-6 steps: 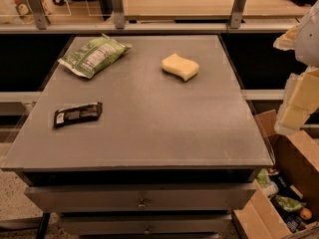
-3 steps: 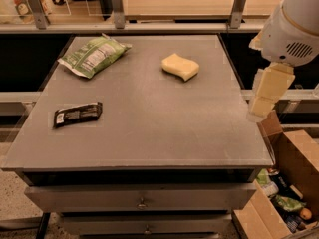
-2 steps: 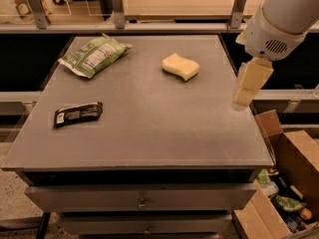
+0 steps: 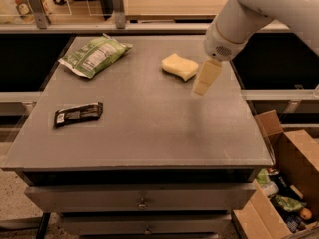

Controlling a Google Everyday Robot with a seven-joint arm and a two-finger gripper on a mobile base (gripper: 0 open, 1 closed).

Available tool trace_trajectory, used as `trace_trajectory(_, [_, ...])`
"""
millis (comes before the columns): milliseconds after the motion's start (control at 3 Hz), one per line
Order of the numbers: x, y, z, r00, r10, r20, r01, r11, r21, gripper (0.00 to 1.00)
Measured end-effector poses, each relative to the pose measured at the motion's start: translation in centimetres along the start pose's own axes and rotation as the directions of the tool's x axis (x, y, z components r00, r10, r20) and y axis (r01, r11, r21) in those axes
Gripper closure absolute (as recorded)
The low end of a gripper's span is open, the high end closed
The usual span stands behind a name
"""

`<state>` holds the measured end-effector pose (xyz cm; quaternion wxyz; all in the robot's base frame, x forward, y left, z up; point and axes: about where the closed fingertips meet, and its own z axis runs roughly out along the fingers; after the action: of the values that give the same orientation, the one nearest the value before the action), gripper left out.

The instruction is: Move sponge near rxbar chocolate

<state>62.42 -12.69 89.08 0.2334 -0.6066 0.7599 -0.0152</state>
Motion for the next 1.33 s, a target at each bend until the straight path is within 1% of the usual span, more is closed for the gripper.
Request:
trace_trajectory(333, [-1.7, -2.7, 4.8, 0.999, 0.031, 0.035, -0.031, 0.9995, 0.003, 0.00])
trace_trajectory(667, [-2.2, -4.4, 8.4, 0.994, 0.102, 0.040, -0.101, 0.9944, -0.031, 0.00])
trace_trajectory(1000, [-2.0, -5.2, 10.6, 0.985, 0.170, 0.029, -0.168, 0.9826, -0.080, 0.15])
trace_trajectory(1333, [-1.6, -5.3, 11.4, 0.978, 0.206, 0.023, -0.202, 0.9718, -0.121, 0.39])
